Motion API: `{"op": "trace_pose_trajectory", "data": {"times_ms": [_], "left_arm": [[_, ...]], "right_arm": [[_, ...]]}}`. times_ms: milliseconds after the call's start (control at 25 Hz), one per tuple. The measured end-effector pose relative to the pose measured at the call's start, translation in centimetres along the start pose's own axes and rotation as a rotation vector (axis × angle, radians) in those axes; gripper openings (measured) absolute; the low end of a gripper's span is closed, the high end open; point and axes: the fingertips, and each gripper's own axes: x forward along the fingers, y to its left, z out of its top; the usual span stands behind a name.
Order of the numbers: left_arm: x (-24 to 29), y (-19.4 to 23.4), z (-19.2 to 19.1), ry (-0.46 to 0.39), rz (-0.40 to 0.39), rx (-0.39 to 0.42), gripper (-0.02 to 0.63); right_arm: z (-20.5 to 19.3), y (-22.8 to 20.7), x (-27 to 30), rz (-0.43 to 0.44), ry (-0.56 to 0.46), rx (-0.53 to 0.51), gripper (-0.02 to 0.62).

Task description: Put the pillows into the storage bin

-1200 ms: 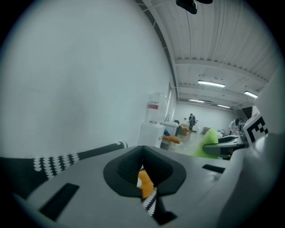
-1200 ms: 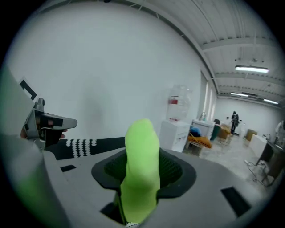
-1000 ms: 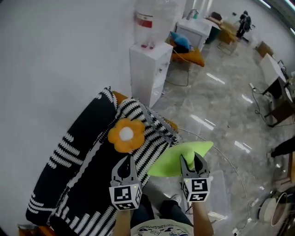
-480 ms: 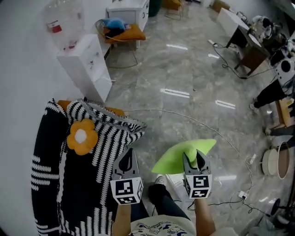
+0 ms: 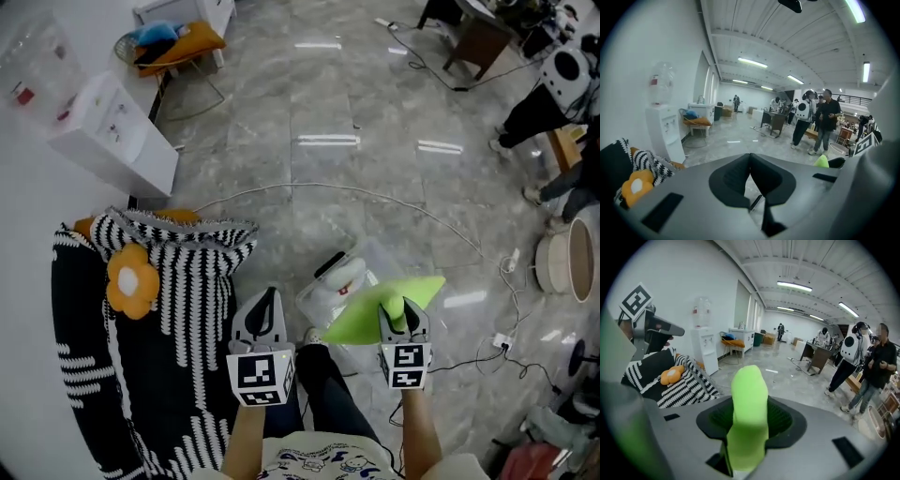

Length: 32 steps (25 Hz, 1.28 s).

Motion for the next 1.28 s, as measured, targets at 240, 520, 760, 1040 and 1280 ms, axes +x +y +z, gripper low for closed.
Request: {"op": "trace_pose_trajectory", "data": {"times_ms": [240,520,760,1040,1280], "left_arm": [[5.0,-2.5,-4.0,0.109,-0.078,0.064,0.014],[11.8,-3.4,-10.6,0.199,-0.154,0.100,0.014],[16.3,-4.2,-16.9,0.271,-0.220,0.121,0.014],[19.3,-4.0,-24.7,0.341,-0.244,0.094,0.014],[20.5,-3.6,-29.8,0.417,-0.244,0.085,0.014]], "right_arm": [[-7.0,-2.1,4.7,0.014,0.096,0.054,0.195],[-16.1,-1.9,13.2,0.064,0.227,0.030,0.195],[-25.2,-1.7,20.7,0.092,0.363,0.057,0.195],[-34.2,0.3,26.8,0.152,0.497,-0.006,0.198],[-40.0,1.7,31.0,0.224,0.583,-0.079,0.206]]}}
